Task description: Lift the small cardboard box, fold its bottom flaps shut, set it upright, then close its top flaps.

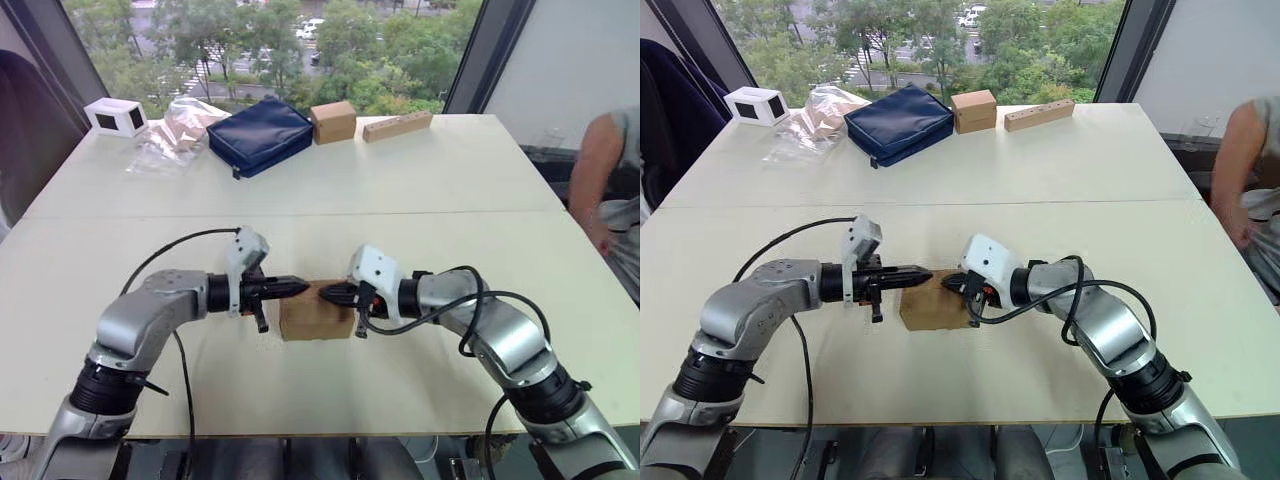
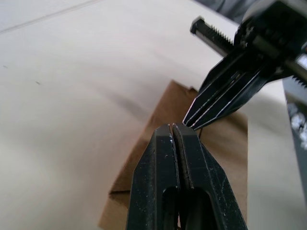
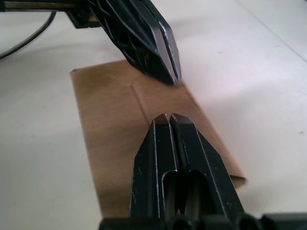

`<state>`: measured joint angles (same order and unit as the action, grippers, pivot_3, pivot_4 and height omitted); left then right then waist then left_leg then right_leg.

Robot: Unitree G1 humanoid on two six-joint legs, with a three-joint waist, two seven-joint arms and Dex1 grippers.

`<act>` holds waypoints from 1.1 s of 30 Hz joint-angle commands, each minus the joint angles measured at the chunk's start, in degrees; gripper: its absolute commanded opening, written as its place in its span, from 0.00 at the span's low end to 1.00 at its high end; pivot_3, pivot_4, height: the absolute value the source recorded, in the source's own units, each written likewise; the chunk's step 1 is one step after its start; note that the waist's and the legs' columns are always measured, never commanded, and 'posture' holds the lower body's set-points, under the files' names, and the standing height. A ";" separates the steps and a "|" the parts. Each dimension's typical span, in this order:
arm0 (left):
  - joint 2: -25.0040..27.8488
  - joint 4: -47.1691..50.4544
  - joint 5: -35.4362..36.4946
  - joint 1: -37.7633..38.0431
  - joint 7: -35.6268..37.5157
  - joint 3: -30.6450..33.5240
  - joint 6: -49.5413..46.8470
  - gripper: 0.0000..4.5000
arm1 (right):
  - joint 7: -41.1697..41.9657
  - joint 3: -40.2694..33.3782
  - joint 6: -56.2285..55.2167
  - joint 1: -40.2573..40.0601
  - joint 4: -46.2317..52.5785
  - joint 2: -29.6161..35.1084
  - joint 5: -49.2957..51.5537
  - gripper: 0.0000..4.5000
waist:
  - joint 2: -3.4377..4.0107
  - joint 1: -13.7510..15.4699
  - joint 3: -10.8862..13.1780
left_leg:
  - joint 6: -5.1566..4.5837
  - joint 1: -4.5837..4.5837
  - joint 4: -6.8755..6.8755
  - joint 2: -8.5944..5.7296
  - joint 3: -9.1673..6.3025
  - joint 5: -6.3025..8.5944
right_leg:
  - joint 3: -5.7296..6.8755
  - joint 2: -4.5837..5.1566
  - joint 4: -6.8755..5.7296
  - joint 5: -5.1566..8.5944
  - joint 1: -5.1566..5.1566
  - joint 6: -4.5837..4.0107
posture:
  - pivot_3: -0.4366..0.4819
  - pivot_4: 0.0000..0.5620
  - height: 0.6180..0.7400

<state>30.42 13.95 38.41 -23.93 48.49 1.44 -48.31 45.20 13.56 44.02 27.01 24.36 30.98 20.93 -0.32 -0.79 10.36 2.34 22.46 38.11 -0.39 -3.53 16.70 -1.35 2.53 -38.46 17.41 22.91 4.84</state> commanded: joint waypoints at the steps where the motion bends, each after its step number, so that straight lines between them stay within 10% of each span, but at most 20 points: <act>1: -2.09 5.51 9.37 3.04 -6.58 12.53 -1.93 0.01 | 0.32 -11.44 3.47 -0.50 4.51 -0.48 10.23 0.00 | -0.01 -0.07 0.00 | 0.00 0.00 0.00 0.01 -0.01 0.00 | 0.00 0.00 0.02 0.00 -0.01 0.00 | 0.48 0.27 1.00; 12: 11.08 11.25 16.07 24.41 -1.17 21.40 -8.96 0.01 | 0.47 -28.12 13.81 -14.25 11.90 10.36 24.74 0.00 | 0.01 0.12 -0.01 | -0.05 -0.05 -0.11 0.01 0.00 0.04 | -0.02 0.05 0.24 0.00 -0.14 0.00 | 0.48 0.27 1.00; 33: 14.17 12.90 6.18 34.18 3.06 13.55 3.21 0.01 | -0.72 -22.77 5.44 -27.84 10.43 14.73 18.43 0.00 | 0.02 0.14 -0.02 | -0.06 -0.14 -0.13 0.04 0.05 0.04 | -0.03 0.04 0.35 0.01 -0.28 -0.02 | 0.48 0.27 1.00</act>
<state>44.32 26.04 44.57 10.38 50.92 14.80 -46.05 44.61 -9.17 50.53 -1.11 34.45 45.72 39.43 -0.30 -0.65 10.34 2.29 22.31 37.98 -0.35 -3.48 16.74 -1.38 2.57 -38.11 17.42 22.64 4.82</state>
